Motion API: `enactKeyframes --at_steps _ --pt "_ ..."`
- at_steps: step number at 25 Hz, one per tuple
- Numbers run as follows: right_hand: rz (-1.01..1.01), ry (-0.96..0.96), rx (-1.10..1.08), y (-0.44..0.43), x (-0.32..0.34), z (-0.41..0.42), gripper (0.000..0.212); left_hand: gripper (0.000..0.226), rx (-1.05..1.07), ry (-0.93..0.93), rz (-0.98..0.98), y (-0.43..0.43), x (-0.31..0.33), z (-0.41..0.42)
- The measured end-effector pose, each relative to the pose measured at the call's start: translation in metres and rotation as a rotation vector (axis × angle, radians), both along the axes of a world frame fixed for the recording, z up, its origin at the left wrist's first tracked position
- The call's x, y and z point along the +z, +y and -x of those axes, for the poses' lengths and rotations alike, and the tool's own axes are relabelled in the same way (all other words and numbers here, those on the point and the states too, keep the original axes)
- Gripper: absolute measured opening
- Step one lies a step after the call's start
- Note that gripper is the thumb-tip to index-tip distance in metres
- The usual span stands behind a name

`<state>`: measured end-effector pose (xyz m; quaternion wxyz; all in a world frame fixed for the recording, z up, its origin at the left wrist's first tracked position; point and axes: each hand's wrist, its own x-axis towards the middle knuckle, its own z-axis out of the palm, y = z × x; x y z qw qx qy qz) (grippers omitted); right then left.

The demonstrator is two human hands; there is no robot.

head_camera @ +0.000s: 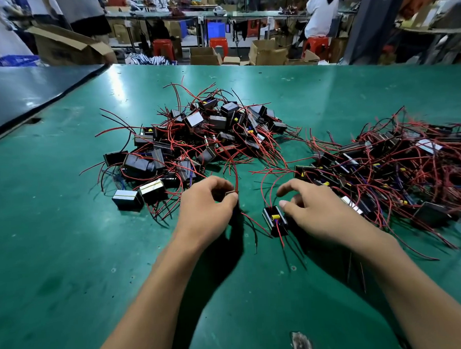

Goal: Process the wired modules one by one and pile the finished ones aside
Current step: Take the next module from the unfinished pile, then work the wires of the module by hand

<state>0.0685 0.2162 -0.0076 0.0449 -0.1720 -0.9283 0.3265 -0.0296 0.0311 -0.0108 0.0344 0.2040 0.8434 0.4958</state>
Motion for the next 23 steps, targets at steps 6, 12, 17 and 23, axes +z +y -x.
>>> enactKeyframes --at_steps 6,12,17,23 --pt "-0.005 0.063 0.311 -0.003 0.021 -0.010 0.039 0.024 0.120 0.168 0.197 -0.012 0.000 0.012" --pt "0.037 0.028 0.346 -0.003 0.024 -0.011 0.037 0.028 -0.271 0.448 0.157 -0.008 0.004 0.002" --pt "0.005 0.001 0.352 -0.004 0.018 -0.010 0.037 0.015 -0.383 0.355 0.190 -0.003 0.002 -0.003" --pt "0.004 0.094 0.302 0.001 0.013 -0.009 0.005 0.007 -0.334 0.120 0.018 -0.008 0.006 -0.002"
